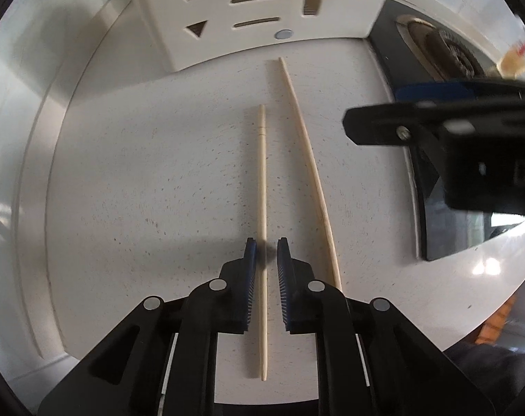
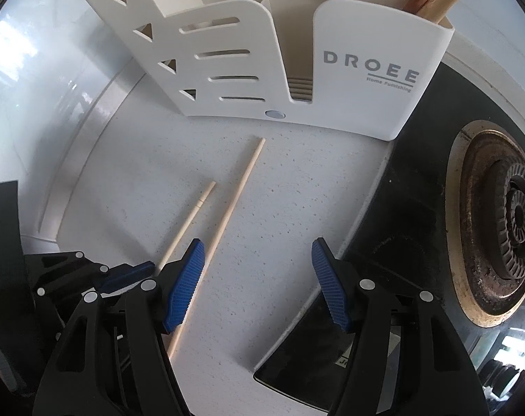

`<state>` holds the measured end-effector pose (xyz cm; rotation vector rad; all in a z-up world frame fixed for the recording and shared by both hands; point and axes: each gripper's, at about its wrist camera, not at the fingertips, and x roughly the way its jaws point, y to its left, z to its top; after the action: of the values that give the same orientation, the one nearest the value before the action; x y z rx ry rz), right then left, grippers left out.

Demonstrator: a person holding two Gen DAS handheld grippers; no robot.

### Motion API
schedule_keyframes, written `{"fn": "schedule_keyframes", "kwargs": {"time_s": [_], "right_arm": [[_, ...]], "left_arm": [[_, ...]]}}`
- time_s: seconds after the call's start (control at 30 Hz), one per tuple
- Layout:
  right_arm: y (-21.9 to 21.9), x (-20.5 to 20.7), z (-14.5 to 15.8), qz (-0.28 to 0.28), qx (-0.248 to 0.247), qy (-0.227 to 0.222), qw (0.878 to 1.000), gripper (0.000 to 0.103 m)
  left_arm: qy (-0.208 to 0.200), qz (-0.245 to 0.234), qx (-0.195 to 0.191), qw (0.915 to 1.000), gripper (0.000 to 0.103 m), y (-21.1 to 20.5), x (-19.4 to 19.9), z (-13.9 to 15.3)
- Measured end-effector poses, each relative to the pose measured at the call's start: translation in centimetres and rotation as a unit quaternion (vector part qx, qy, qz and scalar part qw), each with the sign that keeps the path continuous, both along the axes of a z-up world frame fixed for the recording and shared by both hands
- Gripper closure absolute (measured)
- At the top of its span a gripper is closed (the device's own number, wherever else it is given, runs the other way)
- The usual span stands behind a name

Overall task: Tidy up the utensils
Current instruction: 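Close the left tool on a light chopstick while the right closes on the other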

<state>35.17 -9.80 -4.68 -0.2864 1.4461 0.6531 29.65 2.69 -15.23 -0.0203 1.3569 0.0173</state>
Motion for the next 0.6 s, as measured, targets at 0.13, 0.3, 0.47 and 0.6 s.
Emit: {"fn": "schedule_keyframes", "kwargs": {"time_s": [0.13,0.3,0.47,0.6], "right_arm": [[-0.2,0.0,-0.1,0.002,-0.003,0.003,1.000,0.039],[0.5,-0.2,-0.3,0.008,-0.007,0.009,1.000,0.039],[1.6,-0.3,-0.4,0.008,-0.013,0.019,1.000,0.039],[2.6,-0.6,-1.3,0.017,-0.049,0.027,0.998,0.039]], "left_arm": [[0.003,0.006,0.013,0.9999,0.098,-0.7,0.3,-0.2],[0.014,0.017,0.010,0.9997,0.099,-0.4,0.9,0.0],[0.001,0.036,0.007,0.9993,0.099,0.9,0.8,0.8],[-0.009,0.050,0.004,0.9987,0.099,1.7,0.5,1.6]]}}
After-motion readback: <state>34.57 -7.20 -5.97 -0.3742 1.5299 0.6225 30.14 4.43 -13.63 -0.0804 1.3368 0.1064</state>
